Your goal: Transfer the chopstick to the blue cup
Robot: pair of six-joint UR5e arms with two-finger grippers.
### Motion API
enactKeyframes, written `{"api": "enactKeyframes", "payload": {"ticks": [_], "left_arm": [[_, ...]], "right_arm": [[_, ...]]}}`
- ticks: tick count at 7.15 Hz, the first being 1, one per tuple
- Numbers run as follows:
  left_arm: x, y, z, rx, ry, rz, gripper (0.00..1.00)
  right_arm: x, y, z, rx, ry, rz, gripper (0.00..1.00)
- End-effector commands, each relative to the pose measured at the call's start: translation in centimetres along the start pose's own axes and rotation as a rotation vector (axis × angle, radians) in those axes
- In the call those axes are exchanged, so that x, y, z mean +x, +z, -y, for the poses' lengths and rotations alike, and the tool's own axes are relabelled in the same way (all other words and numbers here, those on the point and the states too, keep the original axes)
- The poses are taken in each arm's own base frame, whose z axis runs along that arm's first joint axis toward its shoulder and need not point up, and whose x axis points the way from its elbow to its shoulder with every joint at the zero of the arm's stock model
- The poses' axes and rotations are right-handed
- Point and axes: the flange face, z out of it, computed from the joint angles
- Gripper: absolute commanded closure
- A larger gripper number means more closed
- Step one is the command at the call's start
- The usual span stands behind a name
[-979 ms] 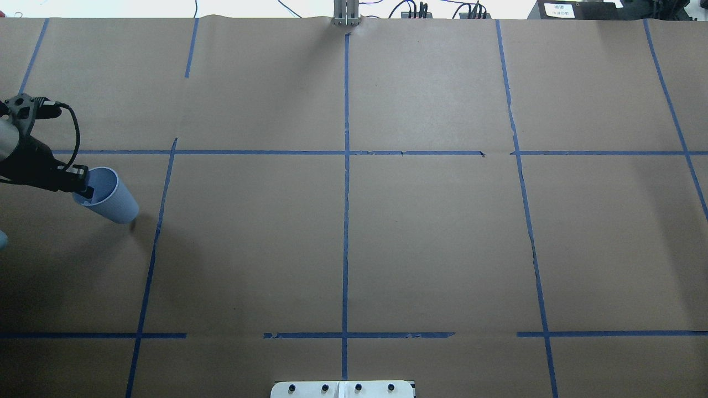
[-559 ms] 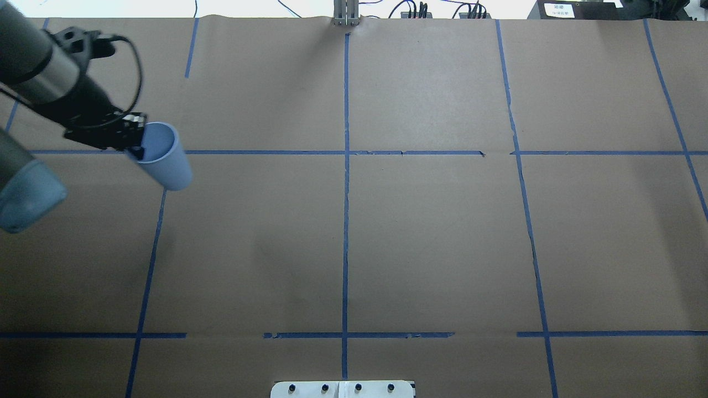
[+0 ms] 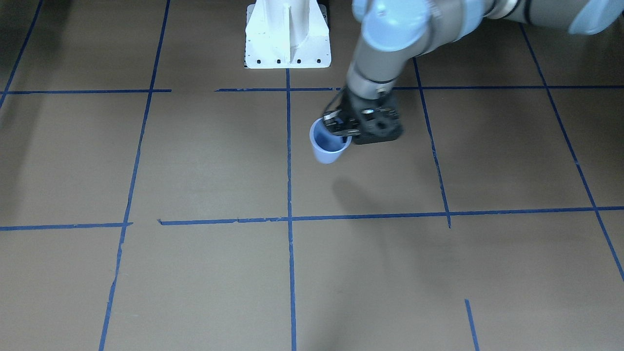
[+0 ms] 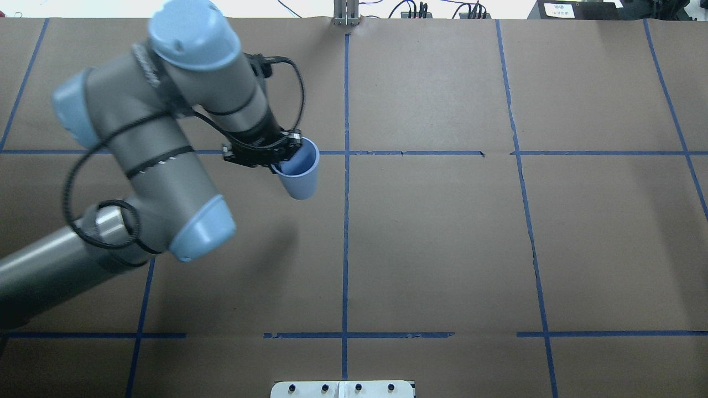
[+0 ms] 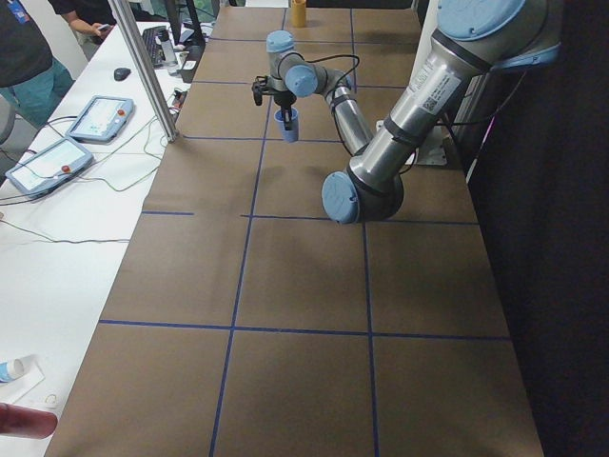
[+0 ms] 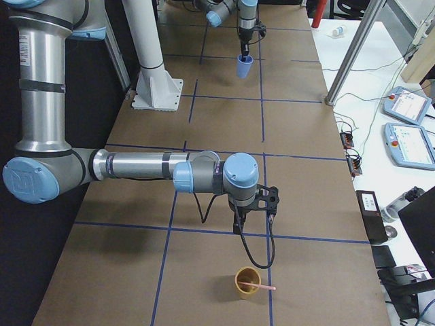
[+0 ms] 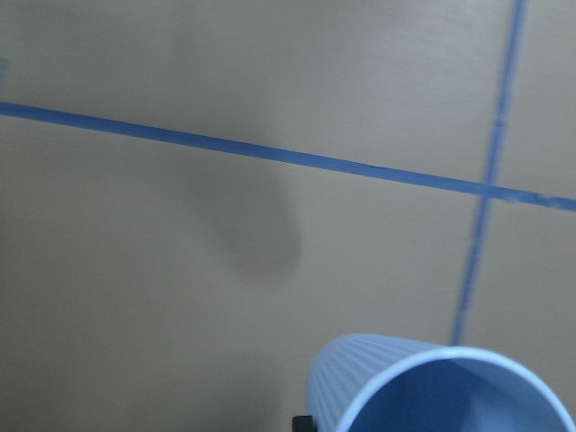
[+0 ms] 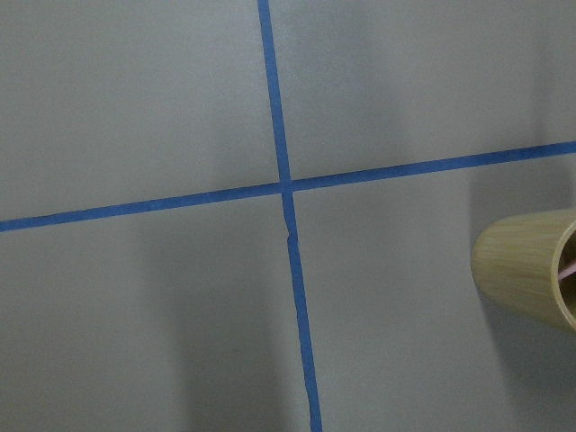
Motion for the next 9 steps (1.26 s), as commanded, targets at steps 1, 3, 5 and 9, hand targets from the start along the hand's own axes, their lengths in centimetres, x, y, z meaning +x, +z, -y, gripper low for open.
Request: {"api": "enactKeyframes", "payload": {"ticks": [1, 3, 5, 9], "left_arm": [[4.0, 5.1, -1.4, 0.006, 0.008, -0.019, 1.0], [4.3, 6.6, -2.5, 0.007, 0.023, -0.013, 1.0], [4.6, 7.6, -3.5, -0.004, 0.039, -0.019, 0.96], [4.4, 7.4, -3.3, 0.007, 0.048, -0.022, 0.0]], "right_arm": [[-0.3, -0.2, 0.0, 0.002, -0.004, 0.003, 0.0], [-0.4, -0.2, 0.0, 0.001, -0.003, 0.019, 0.0], [-0.4, -0.2, 0.0, 0.001, -0.003, 0.019, 0.0], [-0.4, -0.2, 0.0, 0.001, -0.003, 0.02, 0.0]]}}
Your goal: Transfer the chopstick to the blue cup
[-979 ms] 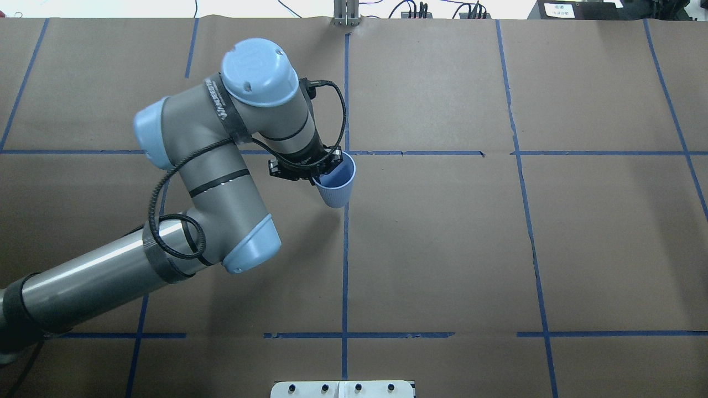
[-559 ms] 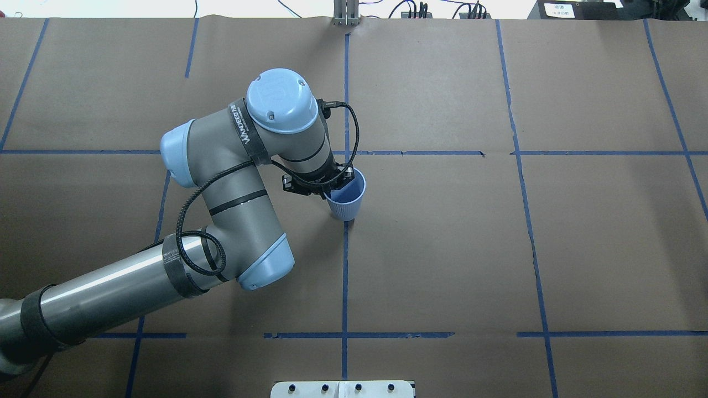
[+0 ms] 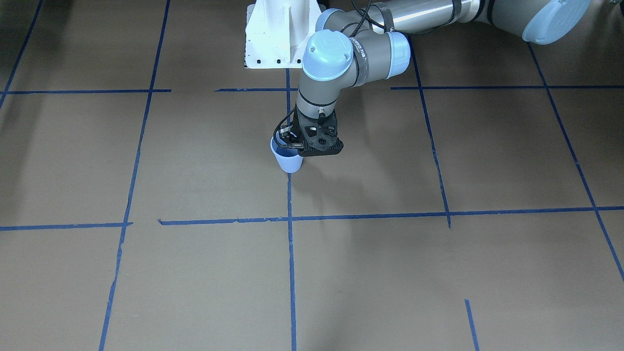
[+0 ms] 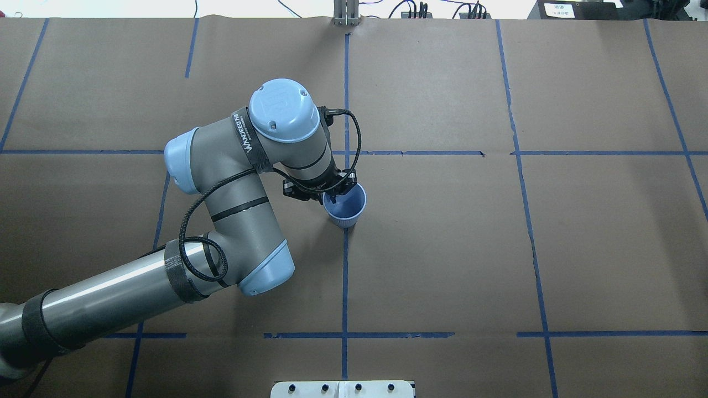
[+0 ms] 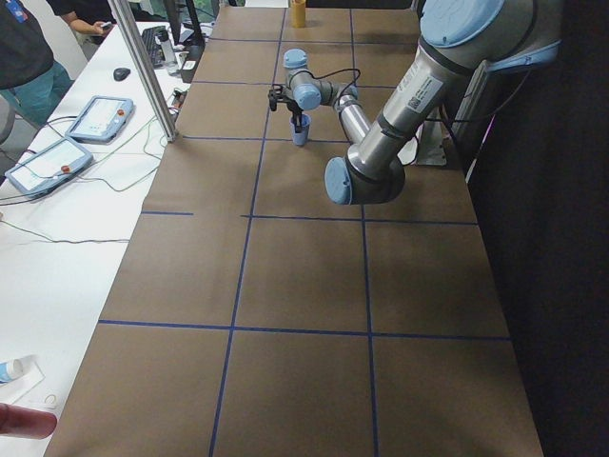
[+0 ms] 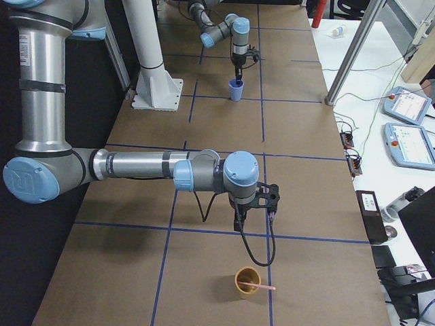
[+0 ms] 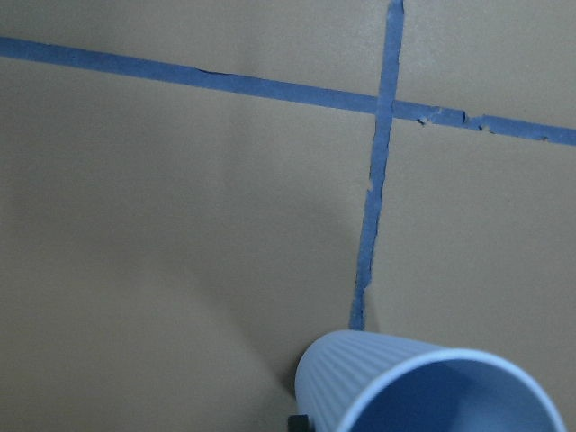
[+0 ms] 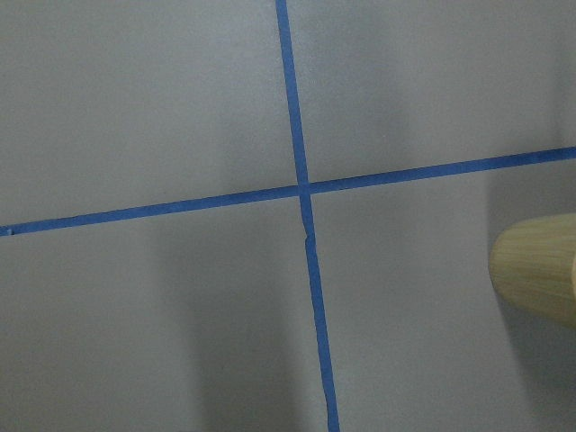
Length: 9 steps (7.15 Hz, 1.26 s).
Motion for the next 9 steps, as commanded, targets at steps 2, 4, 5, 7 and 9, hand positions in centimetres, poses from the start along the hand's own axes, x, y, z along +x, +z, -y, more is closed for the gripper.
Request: {"api": "enactKeyframes", "payload": {"ticks": [2, 4, 5, 7, 9], "left_arm": [[-0.3, -4.7, 1.7, 0.045, -0.007, -0.046, 0.0], [-2.5, -10.2, 2.1, 0.026, 0.009, 0.009, 0.0], [-5.2, -12.7, 0.7, 0.029, 0.05, 0.025, 0.0], [-8.4, -13.6, 0.9, 0.045, 0.081, 0.028, 0.0], [-8.4, -13.8, 0.8, 0.047, 0.084, 0.024, 0.0]], "right_arm": [[0.1, 0.1, 0.0, -0.002, 0.002, 0.0, 0.0], [0.3, 0.2, -0.3, -0.005, 0.001, -0.004, 0.0], [1.1, 0.7, -0.7, -0.014, -0.01, -0.006, 0.0], [4.5, -0.1, -2.3, 0.018, 0.0, -0.019, 0.0], [9.5, 1.4, -0.8, 0.075, 0.025, -0.036, 0.0]]}}
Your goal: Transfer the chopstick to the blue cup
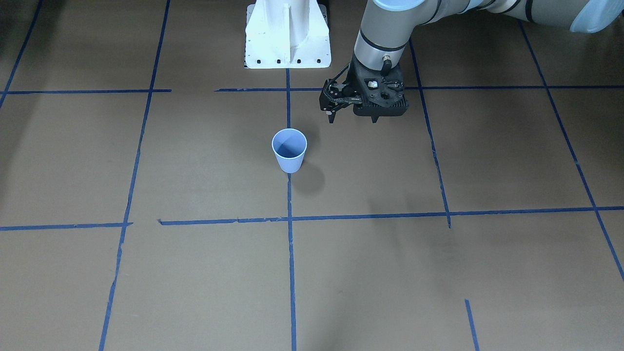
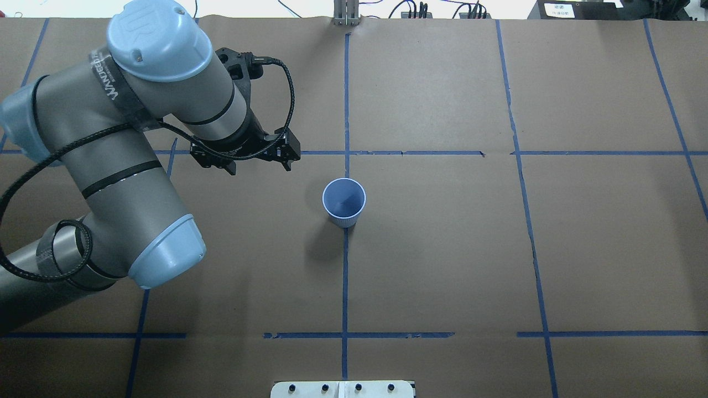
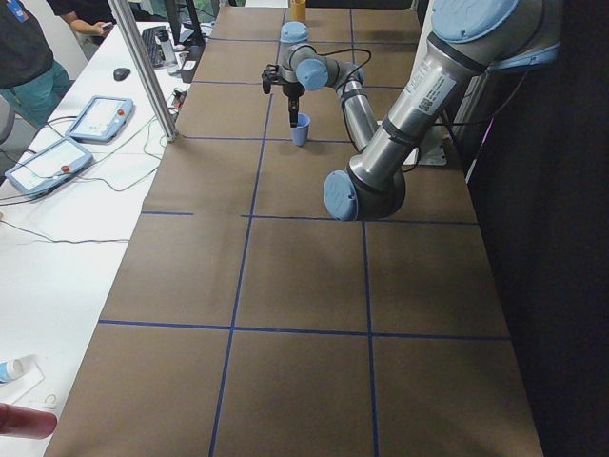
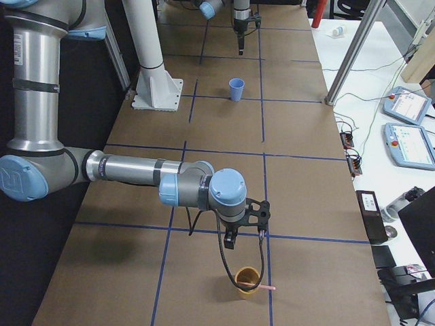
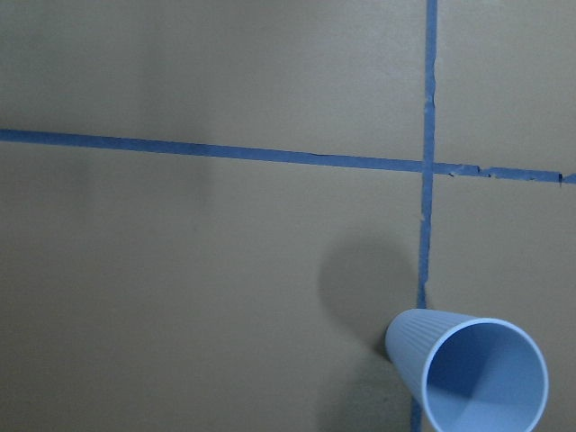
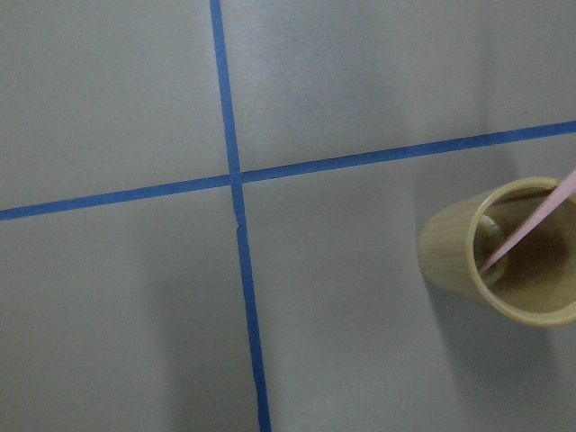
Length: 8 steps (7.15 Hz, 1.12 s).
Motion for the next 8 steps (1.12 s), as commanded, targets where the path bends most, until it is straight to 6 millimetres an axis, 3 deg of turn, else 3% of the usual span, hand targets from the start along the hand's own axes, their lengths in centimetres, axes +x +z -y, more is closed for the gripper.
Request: {"api": "enactKeyframes", "payload": {"ticks": [1, 2, 4, 5, 6, 8], "left_arm": [[-0.7, -0.3, -0.1, 0.005, 0.008, 0.0, 0.0], [-0.8, -0.3, -0.2, 0.007, 0.01, -0.001, 0.0], [-1.7, -1.1, 0.9, 0.025, -0.006, 0.002, 0.0], [-5.1, -1.6, 0.6, 0.035, 0.069, 0.018, 0.0], [-9.1, -3.4, 2.1, 0.067, 0.127, 0.042, 0.0], [-18.0, -4.7, 4.5, 0.081, 0.223, 0.122, 0.0]], "right_arm": [[5.2, 2.9, 1.3, 0.07, -0.026, -0.026, 0.0], [7.1, 3.3, 2.9, 0.112, -0.034, -0.053, 0.0], [7.7, 3.3, 5.3, 0.127, 0.022, -0.098, 0.0], [7.7, 3.0, 6.6, 0.133, 0.043, -0.105, 0.0], [8.2, 3.5, 7.2, 0.129, 0.049, -0.107, 0.0], [10.2, 5.1, 7.0, 0.173, 0.06, -0.13, 0.0]]}}
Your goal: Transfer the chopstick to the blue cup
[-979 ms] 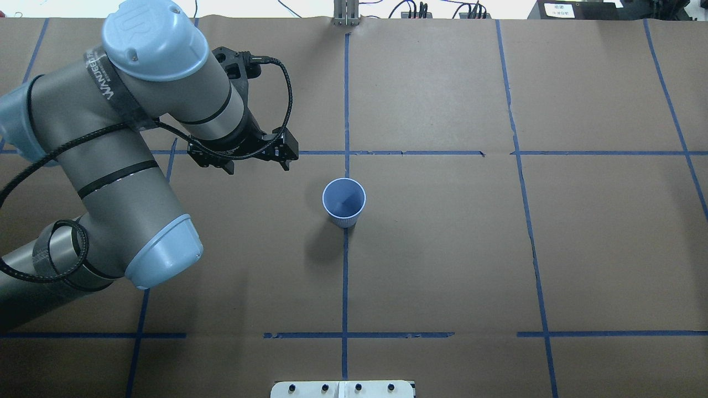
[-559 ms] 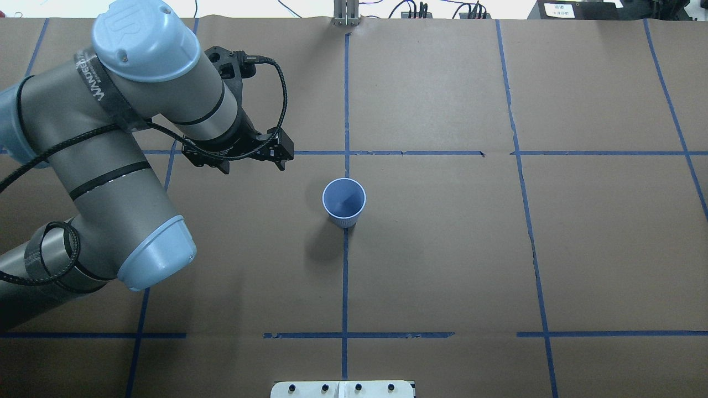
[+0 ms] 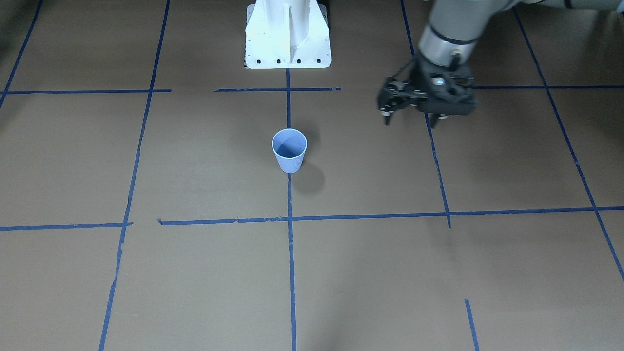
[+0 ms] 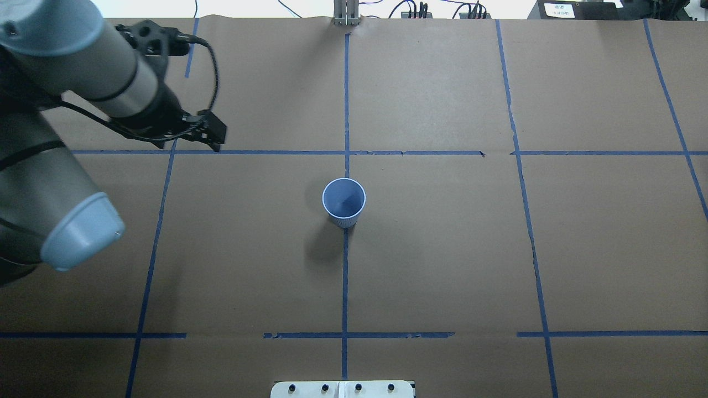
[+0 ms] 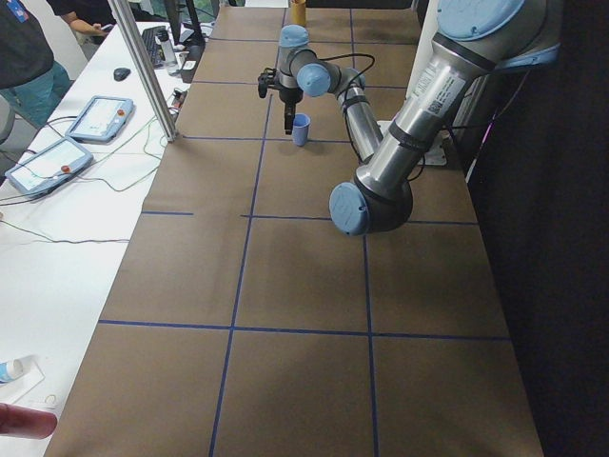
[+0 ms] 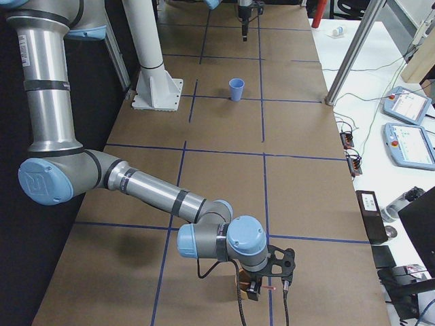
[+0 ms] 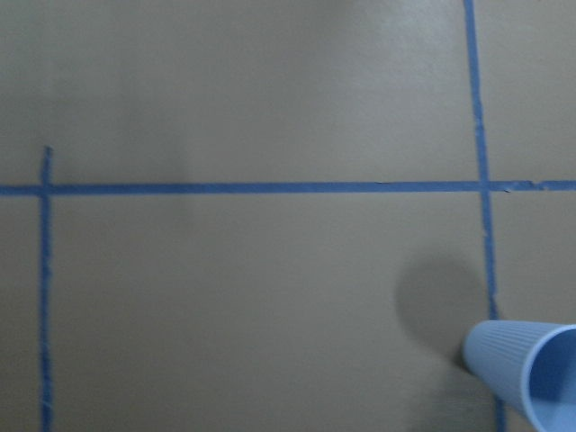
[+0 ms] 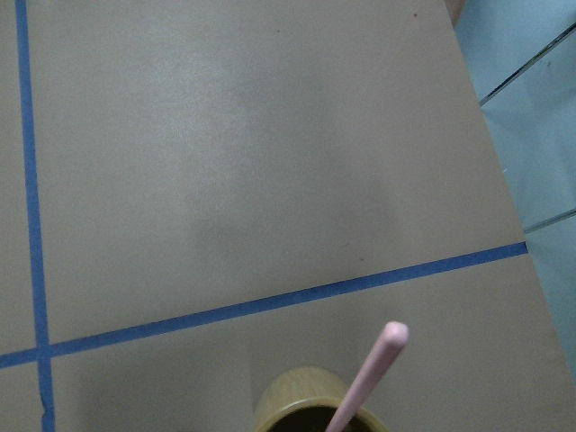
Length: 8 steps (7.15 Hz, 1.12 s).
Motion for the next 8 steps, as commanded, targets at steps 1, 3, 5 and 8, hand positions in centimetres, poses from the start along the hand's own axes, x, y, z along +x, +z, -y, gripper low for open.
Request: {"api": "enactKeyframes", "payload": {"ticks": [1, 3, 5, 8], "left_arm": [[-8.8, -1.3, 1.0, 0.005, 0.09, 0.059, 0.0], [-16.8, -2.5, 1.4, 0.001, 0.16, 0.123, 0.0], [-23.2, -4.4, 1.5, 0.009, 0.225, 0.172, 0.0], [-28.3, -6.4, 1.0, 0.017, 0.238, 0.208, 0.0]], "right_arm": [[1.0, 1.0, -0.1, 0.022, 0.01, -0.013, 0.0], [1.3, 1.3, 0.7, 0.027, 0.013, -0.049, 0.0], [1.0, 1.7, 1.5, 0.02, 0.009, -0.057, 0.0], [1.0, 2.2, 1.7, 0.011, 0.03, -0.058, 0.36]]}}
